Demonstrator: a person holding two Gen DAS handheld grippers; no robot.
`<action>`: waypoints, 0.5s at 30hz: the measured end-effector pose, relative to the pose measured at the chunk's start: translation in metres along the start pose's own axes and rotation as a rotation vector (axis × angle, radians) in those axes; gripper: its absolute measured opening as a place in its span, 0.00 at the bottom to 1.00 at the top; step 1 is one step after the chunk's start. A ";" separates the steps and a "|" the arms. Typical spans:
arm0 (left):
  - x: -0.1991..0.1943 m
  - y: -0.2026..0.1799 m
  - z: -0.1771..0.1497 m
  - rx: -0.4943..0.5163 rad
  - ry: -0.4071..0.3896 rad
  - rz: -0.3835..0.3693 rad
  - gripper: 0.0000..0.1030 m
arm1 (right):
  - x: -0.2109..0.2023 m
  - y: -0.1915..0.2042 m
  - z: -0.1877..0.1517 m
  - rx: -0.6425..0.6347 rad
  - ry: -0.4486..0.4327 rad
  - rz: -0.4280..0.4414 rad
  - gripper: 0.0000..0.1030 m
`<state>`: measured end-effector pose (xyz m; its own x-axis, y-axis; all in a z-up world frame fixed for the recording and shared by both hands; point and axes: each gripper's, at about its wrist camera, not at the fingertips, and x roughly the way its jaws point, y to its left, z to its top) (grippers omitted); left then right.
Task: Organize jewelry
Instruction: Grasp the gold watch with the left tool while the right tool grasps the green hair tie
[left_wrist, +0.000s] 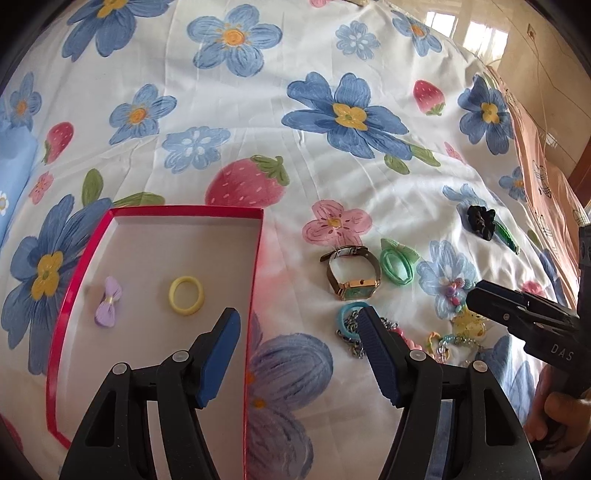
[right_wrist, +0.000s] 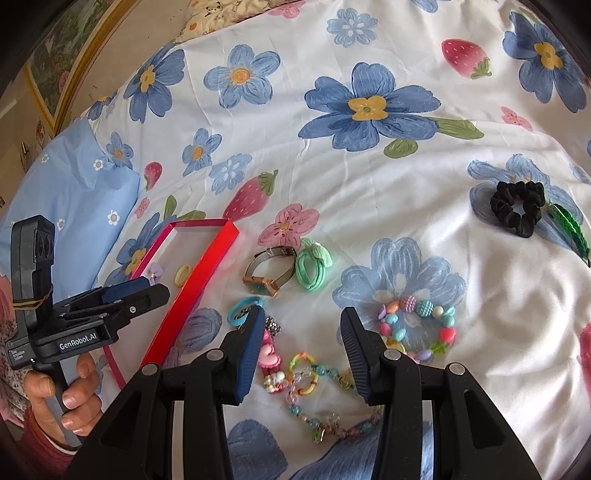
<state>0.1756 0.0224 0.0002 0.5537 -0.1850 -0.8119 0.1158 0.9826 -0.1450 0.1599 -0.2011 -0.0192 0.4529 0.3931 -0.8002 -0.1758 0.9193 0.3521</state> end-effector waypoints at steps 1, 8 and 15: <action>0.005 -0.002 0.003 0.007 0.005 -0.001 0.63 | 0.003 -0.002 0.003 0.002 0.002 0.001 0.43; 0.045 -0.016 0.033 0.093 0.043 0.013 0.60 | 0.034 -0.012 0.019 0.009 0.041 0.005 0.43; 0.098 -0.026 0.056 0.163 0.131 0.008 0.45 | 0.067 -0.022 0.028 0.022 0.094 0.016 0.42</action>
<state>0.2729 -0.0224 -0.0436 0.4447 -0.1634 -0.8806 0.2496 0.9669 -0.0534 0.2190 -0.1955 -0.0669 0.3657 0.4088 -0.8361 -0.1630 0.9126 0.3749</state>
